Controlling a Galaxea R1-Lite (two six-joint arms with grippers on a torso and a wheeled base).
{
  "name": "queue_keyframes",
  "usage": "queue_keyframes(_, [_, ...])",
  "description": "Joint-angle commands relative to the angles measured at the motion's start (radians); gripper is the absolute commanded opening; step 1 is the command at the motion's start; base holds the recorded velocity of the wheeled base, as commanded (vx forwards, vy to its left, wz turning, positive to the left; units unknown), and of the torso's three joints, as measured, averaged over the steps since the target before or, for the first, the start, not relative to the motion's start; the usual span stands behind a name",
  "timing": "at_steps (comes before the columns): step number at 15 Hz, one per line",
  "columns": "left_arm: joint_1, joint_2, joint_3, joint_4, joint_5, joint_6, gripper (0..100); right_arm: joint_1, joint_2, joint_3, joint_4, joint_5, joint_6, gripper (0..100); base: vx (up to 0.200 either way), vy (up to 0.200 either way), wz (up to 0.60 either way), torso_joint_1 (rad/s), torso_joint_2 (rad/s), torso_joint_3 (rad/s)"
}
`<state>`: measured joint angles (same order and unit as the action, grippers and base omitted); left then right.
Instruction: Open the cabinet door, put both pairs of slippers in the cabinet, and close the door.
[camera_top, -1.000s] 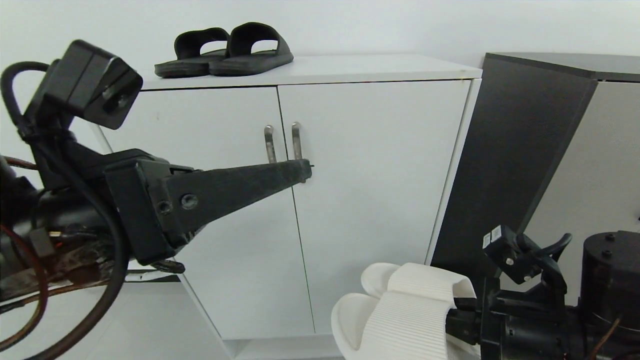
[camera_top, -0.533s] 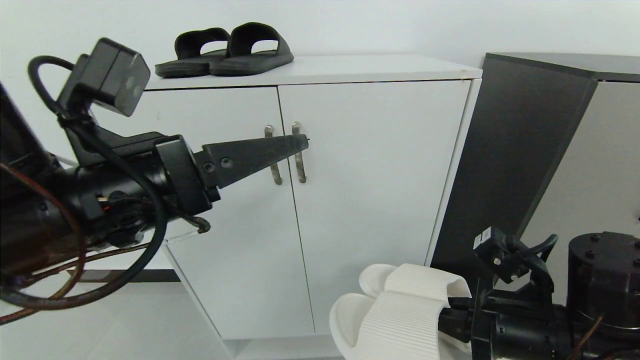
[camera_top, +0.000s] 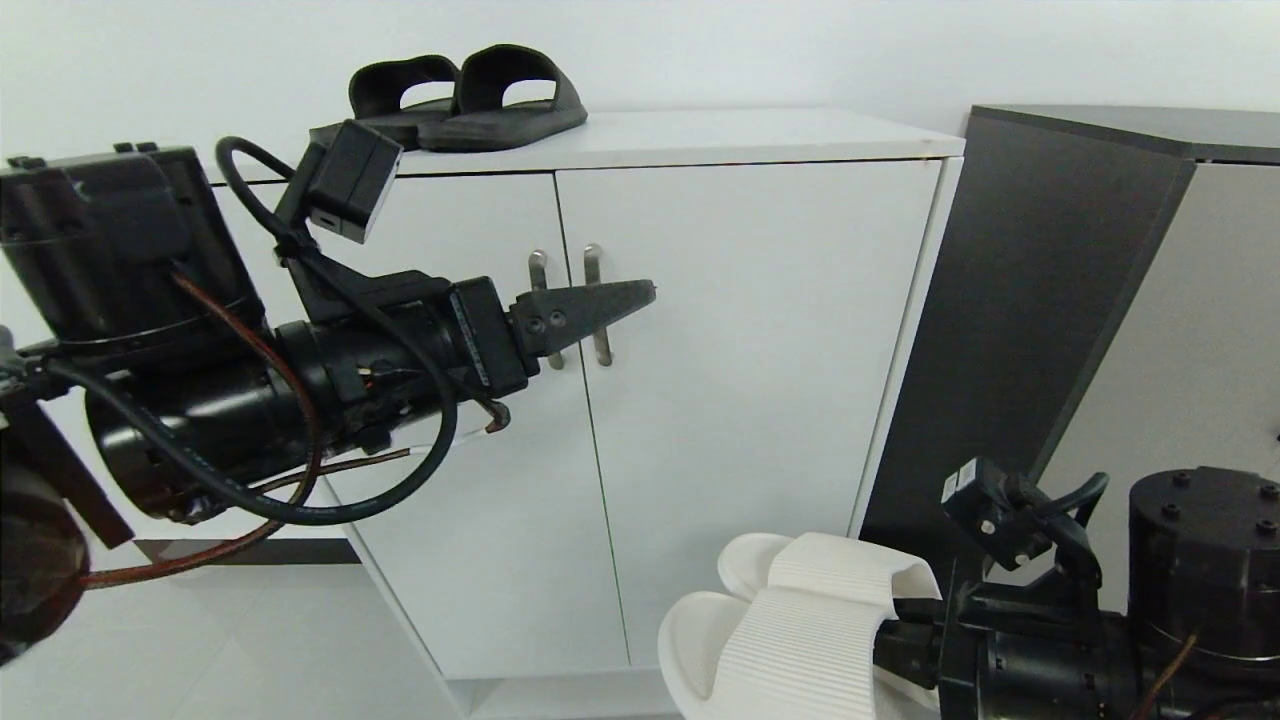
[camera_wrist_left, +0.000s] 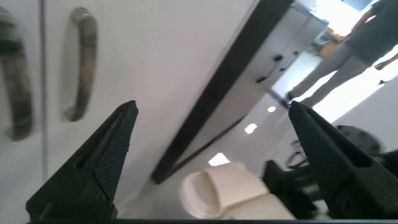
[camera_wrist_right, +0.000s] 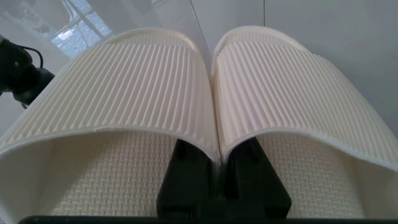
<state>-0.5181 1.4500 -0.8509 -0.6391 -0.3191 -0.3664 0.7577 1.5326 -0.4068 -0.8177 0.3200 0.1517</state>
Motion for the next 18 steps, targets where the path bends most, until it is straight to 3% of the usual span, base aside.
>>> queue_keyframes(1, [0.026,0.041,-0.008,-0.002,0.029,0.03,100,0.0,0.0,0.0,0.0,0.001,-0.001,0,0.0,0.0,0.0,0.0,0.0,0.0])
queue_keyframes(5, [0.061,0.082,-0.045,-0.002,0.031,0.03,100,0.0,0.0,0.002,0.0,0.001,-0.001,0,0.0,0.0,0.0,0.0,0.0,0.0])
queue_keyframes(18, [0.052,0.179,-0.119,-0.005,0.002,0.027,100,0.0,0.008,0.0,0.0,0.004,-0.001,0,0.0,0.0,0.0,0.0,0.0,0.0])
